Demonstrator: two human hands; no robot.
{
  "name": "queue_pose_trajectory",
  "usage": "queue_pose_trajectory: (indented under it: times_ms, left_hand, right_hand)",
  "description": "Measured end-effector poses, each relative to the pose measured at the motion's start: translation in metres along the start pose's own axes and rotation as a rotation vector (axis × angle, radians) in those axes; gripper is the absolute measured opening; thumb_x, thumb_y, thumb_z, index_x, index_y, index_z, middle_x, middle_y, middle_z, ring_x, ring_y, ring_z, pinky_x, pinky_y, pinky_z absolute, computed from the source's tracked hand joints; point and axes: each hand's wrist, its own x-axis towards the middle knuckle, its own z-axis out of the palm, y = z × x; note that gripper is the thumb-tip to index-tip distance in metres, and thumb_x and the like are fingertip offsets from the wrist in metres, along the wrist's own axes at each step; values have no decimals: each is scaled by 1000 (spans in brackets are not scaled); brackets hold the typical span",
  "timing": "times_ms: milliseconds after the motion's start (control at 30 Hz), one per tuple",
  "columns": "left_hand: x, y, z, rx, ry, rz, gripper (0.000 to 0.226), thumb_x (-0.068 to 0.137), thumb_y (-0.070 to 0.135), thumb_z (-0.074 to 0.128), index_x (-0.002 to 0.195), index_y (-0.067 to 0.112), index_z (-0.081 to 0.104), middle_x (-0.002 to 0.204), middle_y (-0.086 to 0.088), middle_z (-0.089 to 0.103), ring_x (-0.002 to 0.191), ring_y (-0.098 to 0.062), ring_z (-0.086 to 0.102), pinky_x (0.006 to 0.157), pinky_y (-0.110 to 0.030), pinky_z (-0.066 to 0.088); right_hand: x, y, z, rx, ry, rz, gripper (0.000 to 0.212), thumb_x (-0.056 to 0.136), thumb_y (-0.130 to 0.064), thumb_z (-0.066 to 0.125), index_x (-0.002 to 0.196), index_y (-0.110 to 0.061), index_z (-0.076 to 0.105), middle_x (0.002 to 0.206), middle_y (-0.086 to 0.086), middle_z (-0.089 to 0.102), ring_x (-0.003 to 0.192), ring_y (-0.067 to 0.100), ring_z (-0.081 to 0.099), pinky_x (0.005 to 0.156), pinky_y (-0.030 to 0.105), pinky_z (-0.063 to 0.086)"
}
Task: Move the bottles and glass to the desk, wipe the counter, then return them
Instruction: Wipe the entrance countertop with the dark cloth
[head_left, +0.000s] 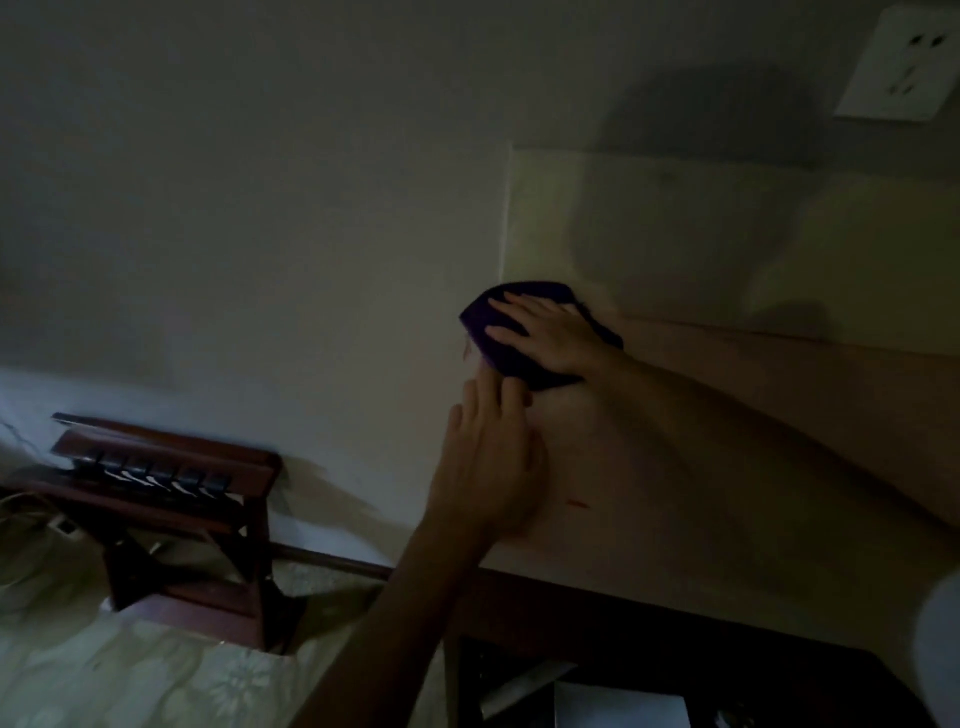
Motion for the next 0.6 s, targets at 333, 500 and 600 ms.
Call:
queue_pose_trajectory:
  times_ms: [333, 500, 600]
  left_hand:
    - [-12, 98, 16, 52, -133, 167, 26, 85, 33, 47, 108, 22, 48, 114, 3, 43, 92, -16, 47, 80, -37, 44]
    - [1, 191, 59, 45, -229, 216, 33, 92, 37, 42, 122, 24, 49, 127, 3, 44, 105, -19, 51, 86, -35, 40]
    - [8, 231, 85, 77, -265, 253, 41, 94, 42, 38, 131, 28, 47, 133, 6, 42, 112, -16, 51, 90, -34, 40]
  right_hand:
    - [-49, 56, -16, 9, -70, -110, 71, 89, -74, 16, 152, -43, 9, 163, -13, 7, 149, 12, 9, 119, 44, 8]
    - [-140, 191, -43, 32, -43, -75, 64, 92, -70, 20, 150, -46, 12, 161, -18, 11, 147, 9, 14, 116, 41, 11]
    - [-201, 283, -57, 32, -24, -4, 59, 93, -67, 22, 149, -49, 13, 160, -21, 13, 146, 8, 18, 115, 42, 13]
